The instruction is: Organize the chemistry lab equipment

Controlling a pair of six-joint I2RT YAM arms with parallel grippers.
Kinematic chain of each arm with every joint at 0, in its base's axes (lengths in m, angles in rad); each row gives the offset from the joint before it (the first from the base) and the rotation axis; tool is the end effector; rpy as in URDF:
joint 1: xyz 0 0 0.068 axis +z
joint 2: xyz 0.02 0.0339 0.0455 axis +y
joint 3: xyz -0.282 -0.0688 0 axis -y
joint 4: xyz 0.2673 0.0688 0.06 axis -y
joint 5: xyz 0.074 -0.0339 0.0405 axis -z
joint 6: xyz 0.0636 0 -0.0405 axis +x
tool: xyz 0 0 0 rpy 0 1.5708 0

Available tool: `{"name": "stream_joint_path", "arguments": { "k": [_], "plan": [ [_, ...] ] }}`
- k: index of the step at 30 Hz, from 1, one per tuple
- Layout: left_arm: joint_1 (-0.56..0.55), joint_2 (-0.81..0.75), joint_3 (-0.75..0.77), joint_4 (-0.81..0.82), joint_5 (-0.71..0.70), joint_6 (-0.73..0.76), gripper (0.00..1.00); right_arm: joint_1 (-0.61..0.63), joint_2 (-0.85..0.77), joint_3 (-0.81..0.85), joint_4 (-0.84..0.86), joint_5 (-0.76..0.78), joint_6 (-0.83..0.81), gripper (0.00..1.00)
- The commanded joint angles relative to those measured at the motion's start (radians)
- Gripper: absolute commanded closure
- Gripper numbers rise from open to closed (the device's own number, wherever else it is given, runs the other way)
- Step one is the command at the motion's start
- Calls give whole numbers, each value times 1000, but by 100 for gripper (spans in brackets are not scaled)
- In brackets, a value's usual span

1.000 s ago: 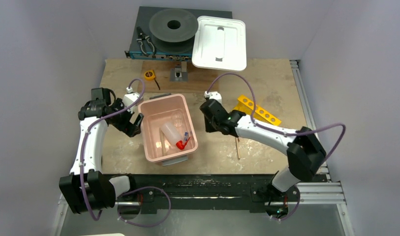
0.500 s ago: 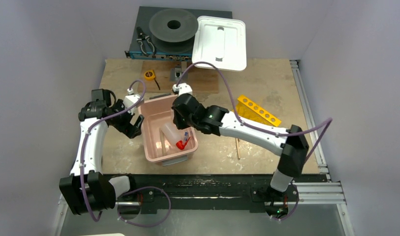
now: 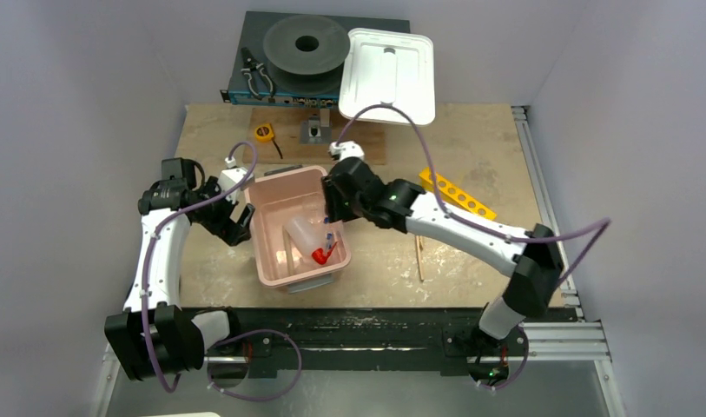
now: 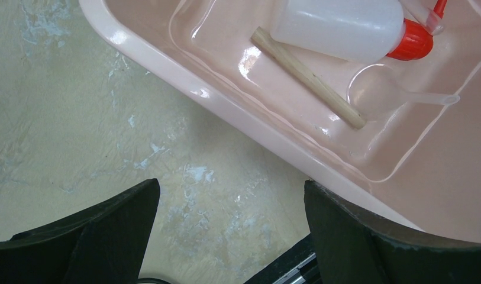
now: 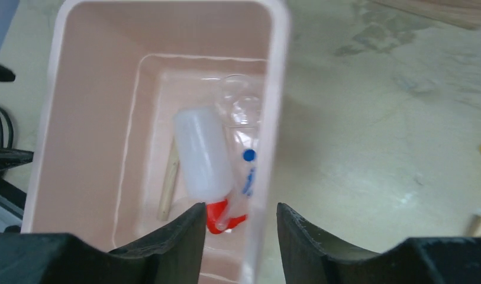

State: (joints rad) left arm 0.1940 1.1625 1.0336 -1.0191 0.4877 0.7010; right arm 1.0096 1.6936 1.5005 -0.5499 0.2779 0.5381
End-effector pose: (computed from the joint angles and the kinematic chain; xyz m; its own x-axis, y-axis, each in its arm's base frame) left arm 0.2356 0.0159 0.2787 -0.6720 0.4487 -0.5892 0.5912 0.8042 -0.0619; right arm 0.2425 0.3530 0.3095 -0.6713 -0.1419 -0.7275 -0.4222 0.8799 0.2181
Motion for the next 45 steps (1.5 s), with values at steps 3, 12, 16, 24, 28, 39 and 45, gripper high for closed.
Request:
{"name": "stream_joint_path", "arguments": {
  "k": [3, 12, 16, 24, 28, 39, 45],
  "plan": [
    [-4, -21, 3, -2, 54, 17, 8, -166, -240, -243, 6, 57, 8, 55],
    [-4, -24, 0, -10, 49, 27, 8, -223, -352, -588, 2, 165, 74, 35],
    [-4, -26, 4, -15, 49, 28, 8, -246, -318, -673, 56, 167, 94, 32],
    [-4, -42, 8, -26, 40, 40, 8, -295, -216, -727, 169, 170, 97, 34],
    [-4, -45, 3, -27, 35, 46, 8, -299, -168, -725, 201, 173, 108, 42],
    [-4, -45, 34, -41, 22, 42, 8, -297, -167, -707, 219, 151, 100, 100],
    [-4, -57, 55, -55, 33, 35, 8, -265, -348, -577, 94, 136, 66, 100]
  ]
}}
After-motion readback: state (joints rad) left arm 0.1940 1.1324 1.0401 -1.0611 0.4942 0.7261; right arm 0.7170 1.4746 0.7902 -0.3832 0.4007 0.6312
